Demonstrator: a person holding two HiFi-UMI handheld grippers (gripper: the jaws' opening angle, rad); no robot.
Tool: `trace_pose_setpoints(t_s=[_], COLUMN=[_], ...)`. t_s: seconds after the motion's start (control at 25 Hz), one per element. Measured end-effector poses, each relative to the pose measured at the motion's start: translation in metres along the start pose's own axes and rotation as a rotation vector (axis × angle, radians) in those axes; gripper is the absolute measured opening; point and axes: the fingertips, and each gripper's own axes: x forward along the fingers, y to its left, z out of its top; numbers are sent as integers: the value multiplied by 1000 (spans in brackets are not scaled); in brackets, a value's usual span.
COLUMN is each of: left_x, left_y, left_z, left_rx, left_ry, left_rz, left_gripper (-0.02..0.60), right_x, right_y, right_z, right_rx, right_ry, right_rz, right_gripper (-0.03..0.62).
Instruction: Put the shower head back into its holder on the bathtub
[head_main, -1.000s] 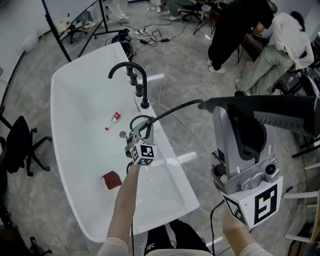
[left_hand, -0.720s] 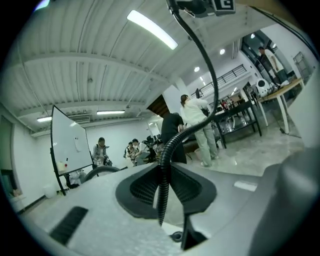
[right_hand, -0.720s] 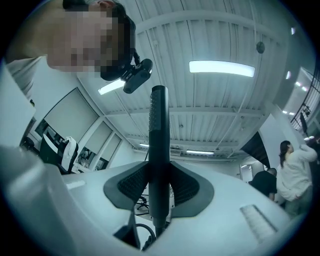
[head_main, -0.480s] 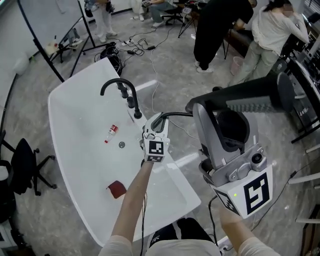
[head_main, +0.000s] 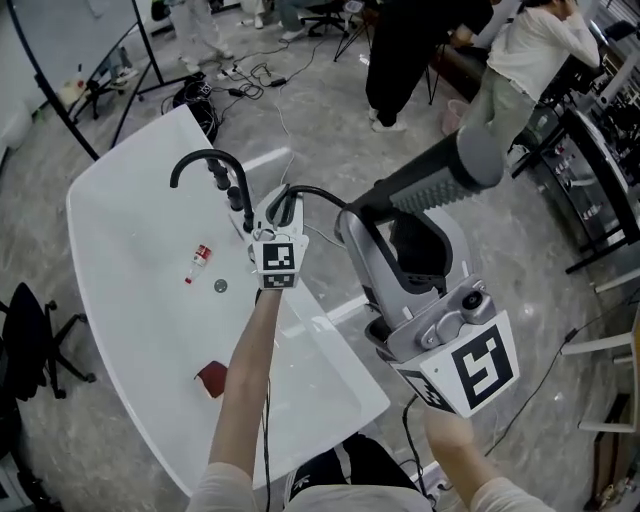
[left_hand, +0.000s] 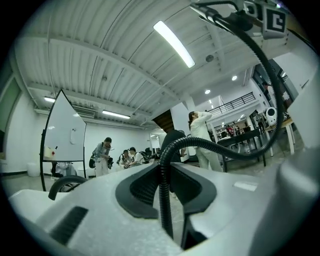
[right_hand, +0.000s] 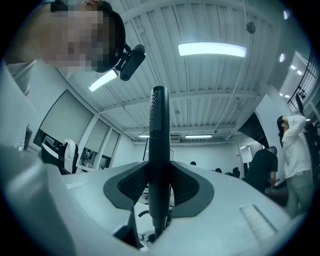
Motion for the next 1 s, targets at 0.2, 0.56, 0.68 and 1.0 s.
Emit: trace_pose_setpoints(t_s=[0.2,0.56,0.68,1.0], left_x=[-5,-25,-33,-44], left_y=[47,70,68,60], left_z=[-16,-36,-35,-40], left_rx=[-48,-97,-129,-155], left_ry=[-15,-59,-89,-111], left_rz=[65,80,80,71], left_gripper=[60,60,60,60], right_x=[10,23,25,22], right_y=[-7,-5,-2,-5], right_z=[-49,-107,-121,-139], right_rx=[73,119,135,162], right_ry=[80,169,183,194], right_rz=[17,37,44,34], right_gripper=[138,138,138,138])
